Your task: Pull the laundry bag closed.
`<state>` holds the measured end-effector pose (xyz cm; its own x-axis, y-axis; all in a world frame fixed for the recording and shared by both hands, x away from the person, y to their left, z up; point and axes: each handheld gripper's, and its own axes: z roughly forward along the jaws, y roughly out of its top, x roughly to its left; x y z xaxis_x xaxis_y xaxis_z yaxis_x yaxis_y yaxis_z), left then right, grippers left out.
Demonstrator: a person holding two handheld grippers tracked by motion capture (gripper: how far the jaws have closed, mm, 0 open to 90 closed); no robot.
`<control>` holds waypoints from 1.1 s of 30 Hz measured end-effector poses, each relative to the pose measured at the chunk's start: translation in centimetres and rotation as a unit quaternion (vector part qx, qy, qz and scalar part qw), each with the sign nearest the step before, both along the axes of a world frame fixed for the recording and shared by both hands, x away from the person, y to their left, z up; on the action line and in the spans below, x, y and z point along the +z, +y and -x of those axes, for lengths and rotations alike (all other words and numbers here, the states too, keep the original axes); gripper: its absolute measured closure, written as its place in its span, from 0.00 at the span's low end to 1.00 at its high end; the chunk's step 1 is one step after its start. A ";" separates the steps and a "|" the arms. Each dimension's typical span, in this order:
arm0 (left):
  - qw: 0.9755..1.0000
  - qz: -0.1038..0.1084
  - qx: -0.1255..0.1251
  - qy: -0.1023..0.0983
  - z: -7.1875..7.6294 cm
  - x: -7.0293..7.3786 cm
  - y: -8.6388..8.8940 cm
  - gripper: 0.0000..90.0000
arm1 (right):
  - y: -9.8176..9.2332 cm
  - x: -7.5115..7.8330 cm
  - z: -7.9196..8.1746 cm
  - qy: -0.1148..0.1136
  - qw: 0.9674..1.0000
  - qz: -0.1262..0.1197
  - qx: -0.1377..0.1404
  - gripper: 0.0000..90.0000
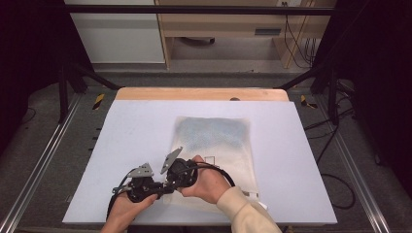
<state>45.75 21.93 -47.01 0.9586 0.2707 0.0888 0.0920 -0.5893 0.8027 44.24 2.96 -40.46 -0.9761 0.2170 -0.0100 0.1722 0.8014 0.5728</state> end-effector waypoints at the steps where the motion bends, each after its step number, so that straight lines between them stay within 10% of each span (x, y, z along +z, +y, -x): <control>1: 1.000 -0.001 0.000 0.000 0.0 0.0 0.0 0.89 | 0.0 0.0 0.0 -0.003 1.000 0.001 0.001 0.91; 33: 1.000 -0.008 0.009 -0.006 0.1 0.4 0.2 0.92 | -0.5 -0.4 0.6 -0.023 0.999 0.028 -0.004 0.92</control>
<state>45.61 22.16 -46.66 0.9524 0.2860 0.1052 0.0924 -0.6002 0.7945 43.65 2.42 -40.85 -0.9725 0.2234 -0.0665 0.1544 0.8310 0.5345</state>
